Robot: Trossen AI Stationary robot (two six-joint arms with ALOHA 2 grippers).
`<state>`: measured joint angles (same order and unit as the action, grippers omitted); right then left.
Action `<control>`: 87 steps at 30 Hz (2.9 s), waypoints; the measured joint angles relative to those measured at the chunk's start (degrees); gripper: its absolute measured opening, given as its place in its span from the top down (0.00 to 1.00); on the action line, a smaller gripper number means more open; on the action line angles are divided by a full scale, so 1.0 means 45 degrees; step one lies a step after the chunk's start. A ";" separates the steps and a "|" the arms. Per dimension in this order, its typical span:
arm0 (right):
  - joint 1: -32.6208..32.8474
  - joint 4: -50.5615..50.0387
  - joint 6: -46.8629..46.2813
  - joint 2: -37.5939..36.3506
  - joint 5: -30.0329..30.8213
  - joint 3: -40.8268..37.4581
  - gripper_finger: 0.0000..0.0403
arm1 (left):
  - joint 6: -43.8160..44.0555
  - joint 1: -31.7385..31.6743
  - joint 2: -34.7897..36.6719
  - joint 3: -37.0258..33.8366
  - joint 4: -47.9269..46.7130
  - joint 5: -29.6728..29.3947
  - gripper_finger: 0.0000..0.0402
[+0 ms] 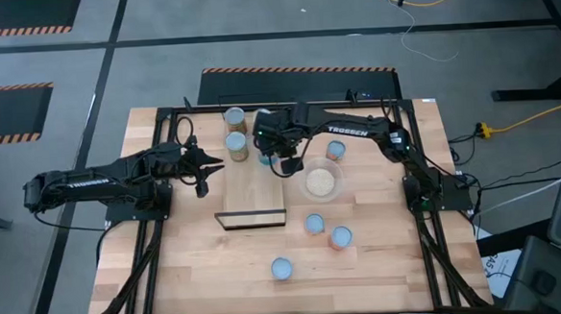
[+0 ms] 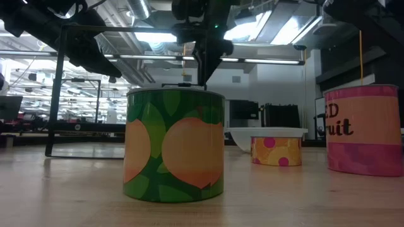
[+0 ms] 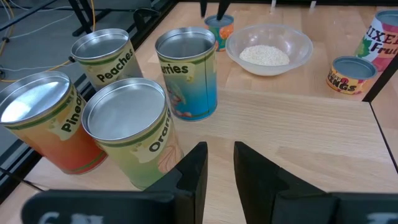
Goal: Pick and place cans onto a shelf
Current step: Put the large canned cherries on the shelf
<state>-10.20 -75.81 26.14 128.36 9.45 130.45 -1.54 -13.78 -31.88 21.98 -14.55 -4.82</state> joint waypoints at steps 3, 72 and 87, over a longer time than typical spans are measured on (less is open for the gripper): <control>-0.0010 -0.0592 0.0540 -0.0321 -0.0004 0.0000 0.79 | 0.0001 -0.0002 0.0005 0.0000 0.0001 0.0003 0.82; -0.1117 0.1462 0.7887 0.0315 -0.2665 -0.0335 0.86 | -0.0019 -0.0001 0.0005 0.0000 -0.0295 0.0004 0.82; -0.1054 0.1924 0.6627 0.0315 -0.2696 -0.0335 0.86 | -0.0019 -0.0004 0.0002 0.0000 -0.0294 0.0004 0.82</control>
<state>-14.94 -67.15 55.96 129.78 -2.69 128.95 -1.63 -13.80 -31.87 21.98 -15.87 -4.80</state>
